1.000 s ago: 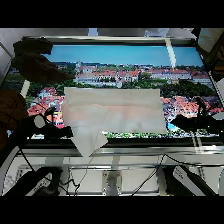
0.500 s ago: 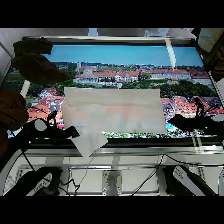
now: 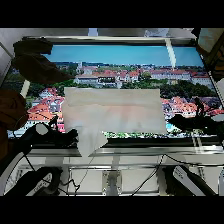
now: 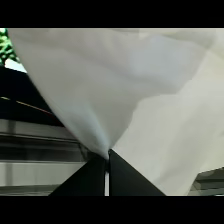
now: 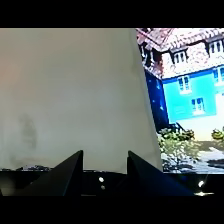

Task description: Fold the shirts.

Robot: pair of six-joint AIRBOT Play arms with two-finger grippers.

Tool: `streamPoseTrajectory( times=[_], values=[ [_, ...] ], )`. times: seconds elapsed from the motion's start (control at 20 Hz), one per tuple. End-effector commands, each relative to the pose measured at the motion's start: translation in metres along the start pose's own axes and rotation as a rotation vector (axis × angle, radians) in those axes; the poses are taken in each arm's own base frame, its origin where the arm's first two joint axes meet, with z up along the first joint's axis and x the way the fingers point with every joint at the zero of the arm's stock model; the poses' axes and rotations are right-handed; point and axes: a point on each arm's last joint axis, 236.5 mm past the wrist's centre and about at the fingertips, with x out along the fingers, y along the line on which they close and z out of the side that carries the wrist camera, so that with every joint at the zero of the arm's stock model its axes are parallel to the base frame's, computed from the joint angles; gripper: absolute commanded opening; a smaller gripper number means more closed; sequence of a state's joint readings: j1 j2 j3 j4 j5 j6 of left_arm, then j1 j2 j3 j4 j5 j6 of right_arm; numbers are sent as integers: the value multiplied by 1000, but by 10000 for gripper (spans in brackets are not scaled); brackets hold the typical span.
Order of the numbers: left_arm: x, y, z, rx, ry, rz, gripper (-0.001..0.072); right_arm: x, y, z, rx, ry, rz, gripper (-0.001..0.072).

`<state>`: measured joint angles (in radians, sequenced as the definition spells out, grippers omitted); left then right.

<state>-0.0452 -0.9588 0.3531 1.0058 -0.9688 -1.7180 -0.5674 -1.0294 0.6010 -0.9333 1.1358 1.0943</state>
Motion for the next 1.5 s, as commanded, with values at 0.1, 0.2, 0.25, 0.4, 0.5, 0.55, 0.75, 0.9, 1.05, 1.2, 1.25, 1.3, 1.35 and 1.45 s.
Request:
streamPoseTrajectory(
  times=[0.1,0.2,0.25,0.4,0.5,0.55,0.75,0.9,1.05,1.2,1.25,1.3,1.35,1.45],
  values=[
    [0,-9,-1,22,-1,-40,11,0,-3,-5,5,19,-13,351],
    [0,-9,0,22,-1,-40,11,-1,-10,-17,15,73,-41,352],
    [0,-9,-1,22,0,-40,11,-2,-18,-27,14,112,-77,352],
    [0,-9,-1,23,0,-40,11,-3,-34,-37,44,149,-142,353],
    [0,-12,-1,37,2,-52,11,3,-33,-45,62,168,-127,353],
    [0,-15,-2,41,3,-66,11,5,-32,-47,74,176,-115,353],
    [-1,-24,-2,49,4,-104,12,15,-27,-48,115,194,-71,353],
    [-1,-24,-2,49,4,-104,12,18,-31,-49,122,204,-78,353],
    [-1,-24,-2,49,4,-104,11,19,-42,-56,129,231,-120,353],
    [-1,-24,-2,50,4,-103,11,25,-46,-64,145,232,-127,353],
    [-1,-24,-2,50,4,-103,12,29,-46,-65,158,222,-122,353],
    [-1,-24,-2,50,4,-103,11,34,-45,-65,177,204,-109,353],
    [-1,-24,-2,50,4,-103,11,38,-42,-63,193,183,-92,352],
    [-1,-24,-2,50,4,-103,12,43,-37,-54,210,132,-60,352]
  ],
)
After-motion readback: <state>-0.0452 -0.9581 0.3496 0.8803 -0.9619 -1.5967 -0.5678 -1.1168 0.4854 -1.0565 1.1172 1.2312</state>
